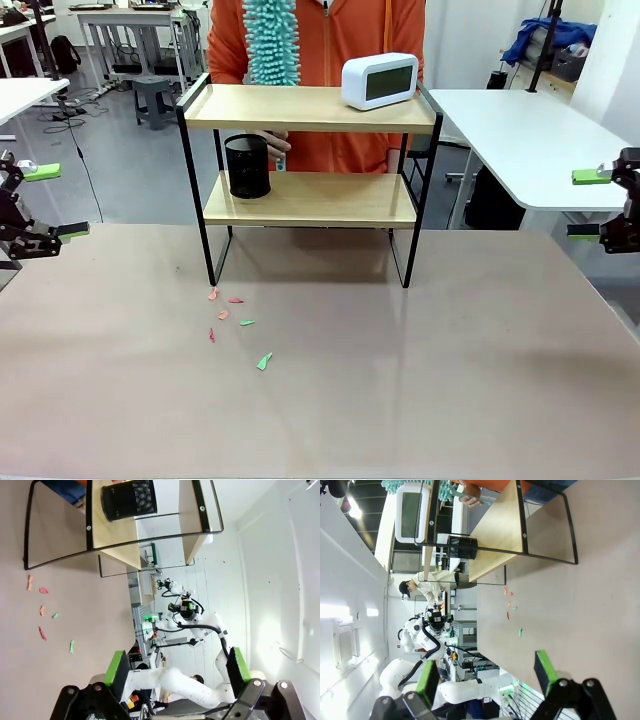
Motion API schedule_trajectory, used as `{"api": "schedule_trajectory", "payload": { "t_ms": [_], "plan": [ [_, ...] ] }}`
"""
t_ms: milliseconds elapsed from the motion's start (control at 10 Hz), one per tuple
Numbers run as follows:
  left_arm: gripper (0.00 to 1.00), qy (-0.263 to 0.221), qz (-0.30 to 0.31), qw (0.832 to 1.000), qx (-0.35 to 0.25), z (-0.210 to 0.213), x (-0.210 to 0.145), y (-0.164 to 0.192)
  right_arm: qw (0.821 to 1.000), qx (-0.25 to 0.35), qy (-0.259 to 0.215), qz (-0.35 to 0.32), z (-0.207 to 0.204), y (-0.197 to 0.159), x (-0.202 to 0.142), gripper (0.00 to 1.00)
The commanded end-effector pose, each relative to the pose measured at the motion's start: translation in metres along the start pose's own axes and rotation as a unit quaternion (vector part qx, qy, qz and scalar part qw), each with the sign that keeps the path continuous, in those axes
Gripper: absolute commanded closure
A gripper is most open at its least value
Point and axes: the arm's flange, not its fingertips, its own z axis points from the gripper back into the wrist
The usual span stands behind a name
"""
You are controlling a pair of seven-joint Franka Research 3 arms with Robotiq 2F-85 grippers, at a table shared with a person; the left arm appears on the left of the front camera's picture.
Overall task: Clean the shelf.
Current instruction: Hand the Duster back to the human.
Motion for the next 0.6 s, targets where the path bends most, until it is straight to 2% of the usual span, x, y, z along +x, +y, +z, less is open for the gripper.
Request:
{"api": "schedule_trajectory", "payload": {
  "t_ms": [0,500],
  "plan": [
    [0.0,-0.005,-0.005,1.0,-0.001,-0.001,0.0005,-0.004,1.0,0.001,0.004,0.003,0.0013,-0.0006,-0.0025,0.0],
    [0.0,-0.005,-0.005,1.0,-0.001,-0.001,0.0005,-0.004,1.0,0.001,0.004,0.003,0.0013,-0.0006,-0.0025,0.0]
  ]
}}
